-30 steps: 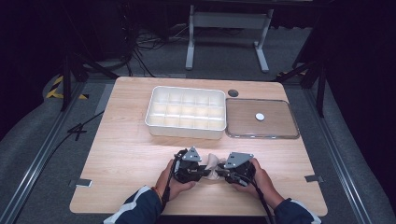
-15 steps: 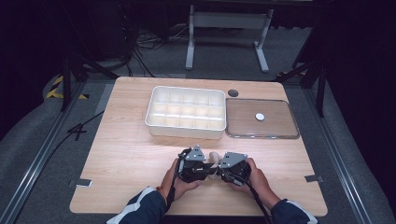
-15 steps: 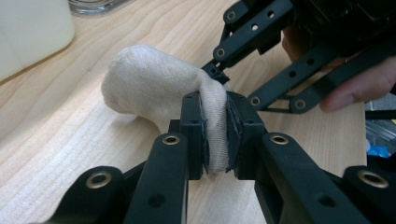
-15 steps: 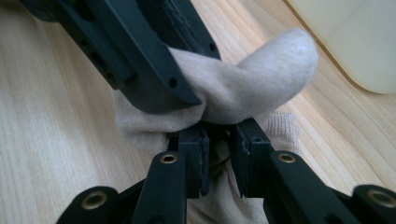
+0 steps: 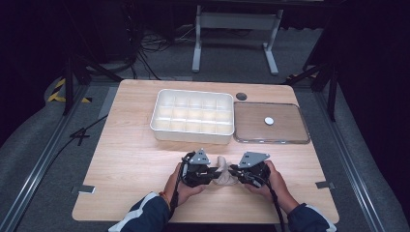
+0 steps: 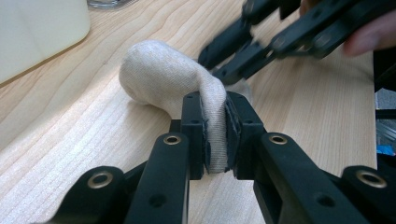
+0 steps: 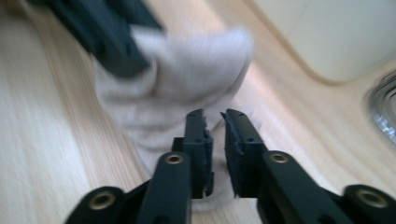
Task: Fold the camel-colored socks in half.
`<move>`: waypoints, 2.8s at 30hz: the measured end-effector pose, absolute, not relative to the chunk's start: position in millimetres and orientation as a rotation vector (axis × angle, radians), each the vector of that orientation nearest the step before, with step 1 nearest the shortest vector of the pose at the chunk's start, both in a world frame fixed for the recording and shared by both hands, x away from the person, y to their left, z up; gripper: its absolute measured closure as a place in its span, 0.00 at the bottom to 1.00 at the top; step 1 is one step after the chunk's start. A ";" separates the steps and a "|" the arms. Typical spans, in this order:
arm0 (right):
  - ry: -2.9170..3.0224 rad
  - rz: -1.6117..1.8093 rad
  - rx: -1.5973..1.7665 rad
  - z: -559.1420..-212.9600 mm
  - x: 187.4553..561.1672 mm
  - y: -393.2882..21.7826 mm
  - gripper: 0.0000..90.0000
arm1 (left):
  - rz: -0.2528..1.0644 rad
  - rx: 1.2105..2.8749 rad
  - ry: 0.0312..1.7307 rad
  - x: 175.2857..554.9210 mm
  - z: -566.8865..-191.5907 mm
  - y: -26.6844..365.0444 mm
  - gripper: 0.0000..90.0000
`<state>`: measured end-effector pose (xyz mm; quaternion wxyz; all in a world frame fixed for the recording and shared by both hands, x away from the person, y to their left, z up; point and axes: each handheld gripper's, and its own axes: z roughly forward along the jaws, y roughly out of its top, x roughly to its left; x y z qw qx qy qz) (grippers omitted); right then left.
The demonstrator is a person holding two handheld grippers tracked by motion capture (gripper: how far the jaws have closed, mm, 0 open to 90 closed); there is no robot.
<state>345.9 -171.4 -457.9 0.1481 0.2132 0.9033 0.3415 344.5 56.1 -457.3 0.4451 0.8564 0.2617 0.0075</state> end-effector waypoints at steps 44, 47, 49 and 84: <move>2.537 1.169 0.812 -456.5 360.4 -200.4 0.88 | 0.162 2.223 0.552 340.5 -465.1 15.3 0.85; 2.475 1.268 0.808 -451.6 360.1 -201.0 0.85 | 0.169 2.219 0.551 339.9 -466.6 14.4 0.85; 2.465 1.288 0.789 -450.7 359.7 -196.5 0.81 | 0.188 2.224 0.542 339.5 -466.8 14.0 0.85; 2.483 1.099 0.756 -470.5 360.4 -181.7 0.93 | 0.141 2.230 0.376 331.4 -467.9 16.5 0.85</move>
